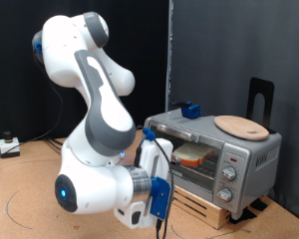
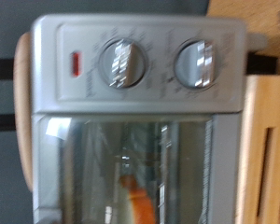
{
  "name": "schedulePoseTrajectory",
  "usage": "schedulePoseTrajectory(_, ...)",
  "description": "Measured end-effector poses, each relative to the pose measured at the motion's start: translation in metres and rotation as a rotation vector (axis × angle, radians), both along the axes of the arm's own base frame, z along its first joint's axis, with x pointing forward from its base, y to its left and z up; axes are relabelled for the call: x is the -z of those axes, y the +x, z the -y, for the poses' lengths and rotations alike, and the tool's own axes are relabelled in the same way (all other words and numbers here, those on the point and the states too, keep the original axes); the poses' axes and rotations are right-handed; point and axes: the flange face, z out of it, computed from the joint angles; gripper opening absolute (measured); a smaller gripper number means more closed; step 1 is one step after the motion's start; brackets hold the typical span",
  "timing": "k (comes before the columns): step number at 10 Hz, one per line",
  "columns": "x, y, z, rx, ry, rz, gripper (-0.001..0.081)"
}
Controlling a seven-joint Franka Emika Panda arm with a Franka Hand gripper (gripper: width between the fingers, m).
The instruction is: Make a piece of toast with the oven
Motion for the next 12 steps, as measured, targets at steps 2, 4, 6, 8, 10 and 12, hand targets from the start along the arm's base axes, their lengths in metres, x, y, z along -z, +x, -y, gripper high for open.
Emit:
schedulePoseTrajectory(2, 0.006, 0.008, -0.002, 0.0, -0.014, -0.001, 0.0807)
schedulePoseTrajectory(4, 0.007, 0.007, -0.007, -0.02, 0.044, -0.015, 0.0807)
schedulePoseTrajectory(6, 0.019, 0.011, -0.014, -0.028, 0.089, 0.009, 0.0807)
schedulePoseTrajectory(8, 0.034, 0.017, -0.025, -0.057, 0.096, 0.025, 0.0807)
schedulePoseTrajectory(10, 0.047, 0.023, -0.039, -0.094, 0.089, 0.029, 0.0807)
schedulePoseTrajectory(12, 0.056, 0.028, -0.051, -0.114, 0.088, 0.033, 0.0807)
